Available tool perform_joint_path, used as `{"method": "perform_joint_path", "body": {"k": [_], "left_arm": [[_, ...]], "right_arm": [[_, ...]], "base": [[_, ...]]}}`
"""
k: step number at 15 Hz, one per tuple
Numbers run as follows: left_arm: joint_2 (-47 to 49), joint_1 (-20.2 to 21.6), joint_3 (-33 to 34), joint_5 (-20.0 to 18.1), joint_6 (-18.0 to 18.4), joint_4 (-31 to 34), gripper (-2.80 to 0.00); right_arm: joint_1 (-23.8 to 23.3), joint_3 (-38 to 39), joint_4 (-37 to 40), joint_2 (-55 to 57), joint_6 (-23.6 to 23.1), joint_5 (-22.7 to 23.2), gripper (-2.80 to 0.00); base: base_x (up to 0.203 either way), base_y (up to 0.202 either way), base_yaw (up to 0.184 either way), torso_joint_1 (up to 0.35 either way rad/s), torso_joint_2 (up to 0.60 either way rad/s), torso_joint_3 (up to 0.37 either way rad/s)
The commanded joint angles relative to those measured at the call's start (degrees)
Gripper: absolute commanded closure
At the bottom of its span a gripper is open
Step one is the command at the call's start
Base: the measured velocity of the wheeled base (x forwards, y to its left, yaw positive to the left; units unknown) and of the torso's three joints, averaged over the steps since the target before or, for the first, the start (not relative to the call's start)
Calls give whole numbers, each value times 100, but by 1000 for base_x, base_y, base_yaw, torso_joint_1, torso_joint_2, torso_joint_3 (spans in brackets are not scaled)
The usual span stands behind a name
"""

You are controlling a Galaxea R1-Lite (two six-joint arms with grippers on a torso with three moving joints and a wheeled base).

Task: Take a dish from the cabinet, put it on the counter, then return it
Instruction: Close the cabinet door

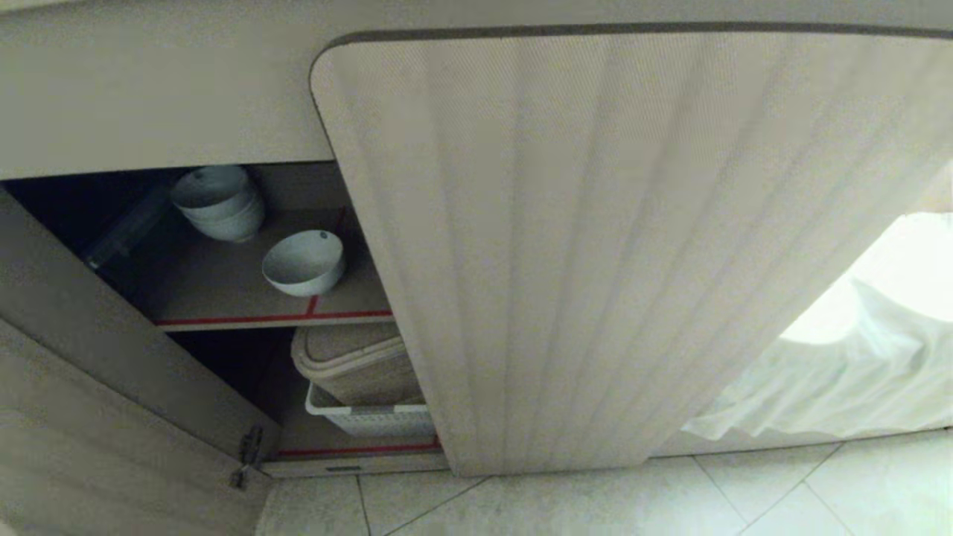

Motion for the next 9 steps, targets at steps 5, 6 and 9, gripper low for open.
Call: {"method": "perform_joint_path", "body": {"k": [5, 6, 9], "left_arm": [[-2, 2, 0, 2, -11, -2, 0], [-2, 2, 0, 2, -11, 6, 0], [-2, 2, 0, 11, -11, -2, 0]], "right_arm": [[0, 0, -2, 0, 2, 1, 0], [1, 0, -2, 0, 2, 1, 0], [2, 0, -2, 0, 2, 1, 0]], "base": [[-192, 0, 1, 1, 1, 1], [-193, 0, 1, 2, 2, 2], [-195, 0, -1, 3, 3, 2]]}}
